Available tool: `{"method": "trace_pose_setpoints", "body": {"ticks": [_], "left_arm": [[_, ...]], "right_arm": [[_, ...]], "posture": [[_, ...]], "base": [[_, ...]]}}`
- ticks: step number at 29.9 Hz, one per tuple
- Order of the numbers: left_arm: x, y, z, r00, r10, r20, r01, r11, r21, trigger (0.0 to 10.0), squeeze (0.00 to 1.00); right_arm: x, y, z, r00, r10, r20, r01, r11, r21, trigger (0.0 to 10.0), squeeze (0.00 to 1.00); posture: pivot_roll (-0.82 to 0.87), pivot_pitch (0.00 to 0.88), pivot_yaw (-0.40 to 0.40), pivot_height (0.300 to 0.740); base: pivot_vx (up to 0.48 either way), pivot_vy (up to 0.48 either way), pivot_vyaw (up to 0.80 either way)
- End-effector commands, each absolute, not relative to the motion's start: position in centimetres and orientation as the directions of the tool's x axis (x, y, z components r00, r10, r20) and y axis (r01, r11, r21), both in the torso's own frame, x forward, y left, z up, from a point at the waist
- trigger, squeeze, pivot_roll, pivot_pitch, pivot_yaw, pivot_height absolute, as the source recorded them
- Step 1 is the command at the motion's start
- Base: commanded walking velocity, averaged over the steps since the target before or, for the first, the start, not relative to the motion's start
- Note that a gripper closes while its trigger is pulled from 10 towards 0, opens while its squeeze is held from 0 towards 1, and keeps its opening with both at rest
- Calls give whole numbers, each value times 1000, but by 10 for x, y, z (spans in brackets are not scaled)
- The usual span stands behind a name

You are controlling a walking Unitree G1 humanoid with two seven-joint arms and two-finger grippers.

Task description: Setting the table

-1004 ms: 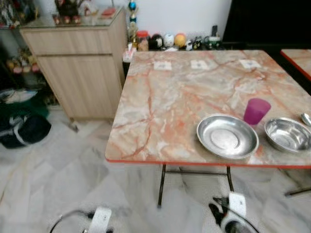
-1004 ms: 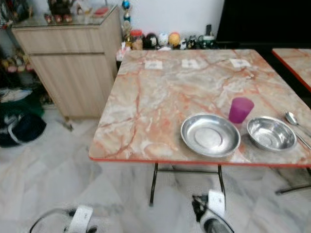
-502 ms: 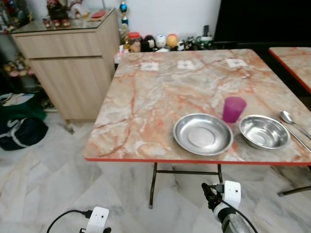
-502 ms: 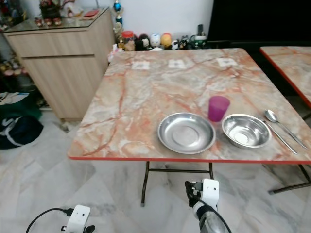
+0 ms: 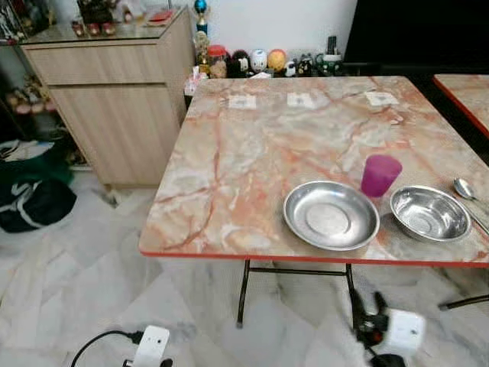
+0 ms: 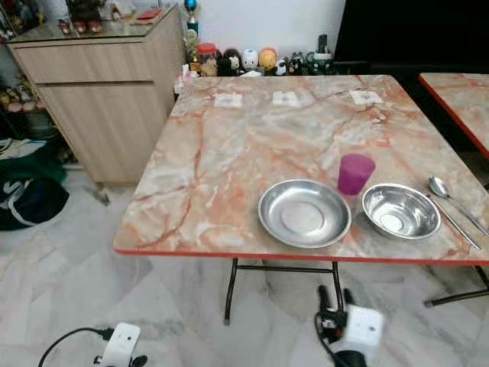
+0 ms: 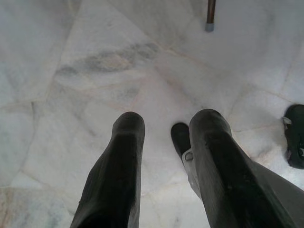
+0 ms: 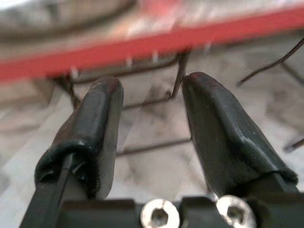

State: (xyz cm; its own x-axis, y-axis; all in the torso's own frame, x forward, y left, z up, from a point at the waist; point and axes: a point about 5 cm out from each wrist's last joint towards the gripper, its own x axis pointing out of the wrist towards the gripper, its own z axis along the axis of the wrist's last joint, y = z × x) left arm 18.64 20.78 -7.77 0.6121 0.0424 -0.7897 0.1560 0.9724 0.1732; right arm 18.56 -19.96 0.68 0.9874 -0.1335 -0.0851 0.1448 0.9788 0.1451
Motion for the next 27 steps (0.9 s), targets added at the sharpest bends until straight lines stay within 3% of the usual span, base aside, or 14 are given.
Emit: {"method": "trace_pose_setpoints", "body": {"ticks": [1, 8, 15, 21, 22, 23, 25, 26, 27], "left_arm": [[180, 210, -81, 590, 44, -806, 171, 969, 178, 10000, 0], [174, 207, -84, 578, 37, -815, 181, 968, 173, 10000, 0], [176, 204, -84, 580, 27, -814, 186, 969, 165, 10000, 0], [178, 200, -83, 587, 26, -809, 177, 971, 160, 10000, 0], [177, 200, -84, 587, 29, -809, 171, 972, 159, 10000, 0], [177, 200, -84, 586, 30, -810, 170, 973, 159, 10000, 0], [175, 200, -85, 582, 31, -812, 167, 973, 157, 10000, 0], [175, 200, -85, 582, 31, -812, 167, 973, 157, 10000, 0], [173, 200, -85, 579, 31, -815, 167, 974, 156, 10000, 0]], "right_arm": [[187, -197, 23, 989, -142, -41, 147, 974, 173, 10000, 0], [192, -193, 46, 993, -116, 14, 111, 975, 190, 10000, 0], [239, -215, 64, 975, -222, 13, 205, 920, 334, 10000, 0], [265, -214, 82, 971, -236, 34, 197, 874, 443, 10000, 0], [266, -214, 80, 974, -225, 21, 193, 877, 440, 10000, 604], [266, -213, 79, 975, -221, 14, 193, 877, 441, 10000, 604], [266, -213, 78, 976, -218, -2, 193, 862, 469, 10000, 871], [266, -213, 78, 976, -218, -2, 193, 862, 469, 10000, 871], [267, -213, 78, 976, -216, -11, 194, 853, 484, 10000, 706]], "posture": [[-91, 0, 32, 740], [-98, 0, 40, 740], [-88, 0, 41, 740], [-73, 0, 27, 740], [-68, 0, 23, 740], [-68, 0, 23, 740], [-66, 0, 22, 740], [-66, 0, 22, 740], [-68, 0, 24, 740]], "base": [[0, 0, 0], [0, 0, 0], [0, 0, 0], [0, 0, 0], [0, 0, 0], [0, 0, 0], [0, 0, 0], [0, 0, 0], [0, 0, 0]]}}
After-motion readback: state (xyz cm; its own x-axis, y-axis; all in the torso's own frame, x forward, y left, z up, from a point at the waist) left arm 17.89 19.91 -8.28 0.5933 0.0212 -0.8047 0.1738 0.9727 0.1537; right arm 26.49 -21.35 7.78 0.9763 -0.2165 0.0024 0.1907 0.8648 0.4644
